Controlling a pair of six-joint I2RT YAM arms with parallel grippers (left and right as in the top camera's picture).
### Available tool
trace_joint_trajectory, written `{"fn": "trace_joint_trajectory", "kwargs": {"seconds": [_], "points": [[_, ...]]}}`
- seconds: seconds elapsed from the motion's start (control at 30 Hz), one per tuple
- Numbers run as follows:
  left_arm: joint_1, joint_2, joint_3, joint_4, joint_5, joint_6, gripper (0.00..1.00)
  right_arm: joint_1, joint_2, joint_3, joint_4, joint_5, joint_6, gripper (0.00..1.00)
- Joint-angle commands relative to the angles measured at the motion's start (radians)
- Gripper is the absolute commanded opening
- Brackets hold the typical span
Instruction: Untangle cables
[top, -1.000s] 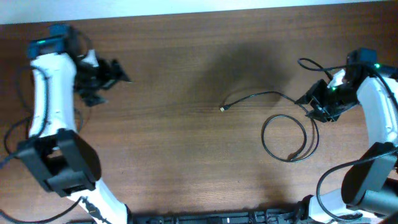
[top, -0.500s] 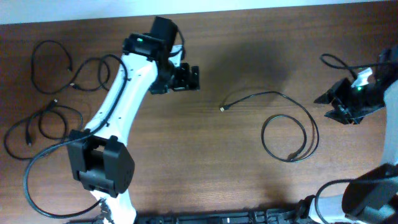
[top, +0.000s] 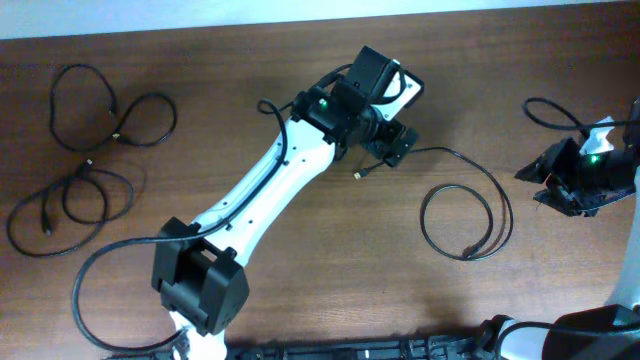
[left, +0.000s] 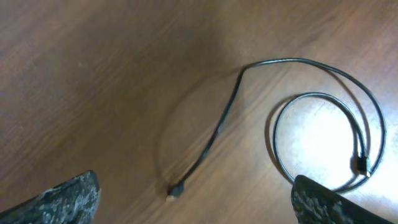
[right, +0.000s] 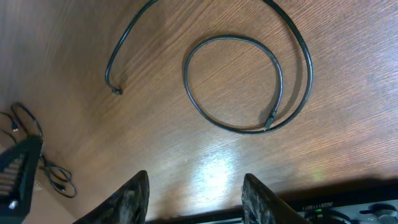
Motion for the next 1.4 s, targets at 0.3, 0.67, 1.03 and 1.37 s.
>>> {"fn": "trace_joint_trajectory", "kwargs": {"seconds": [0.3, 0.67, 1.03, 1.37], "points": [[-0.087, 0.248, 0.012, 0.031, 0.076, 0.111, 0.74, -0.003, -0.015, 0.02, 0.002, 0.077, -0.021, 0.49], [-0.251, 0.278, 0.012, 0.036, 0.059, 0.044, 0.63, -0.003, -0.015, 0.02, 0.002, 0.085, -0.021, 0.49], [-0.261, 0.372, 0.012, 0.05, -0.072, -0.28, 0.51, -0.003, -0.015, 0.02, 0.001, 0.162, -0.021, 0.49], [-0.29, 0.386, -0.027, 0.047, -0.255, -0.282, 0.37, -0.003, -0.015, 0.02, -0.003, 0.163, -0.021, 0.49]]}}
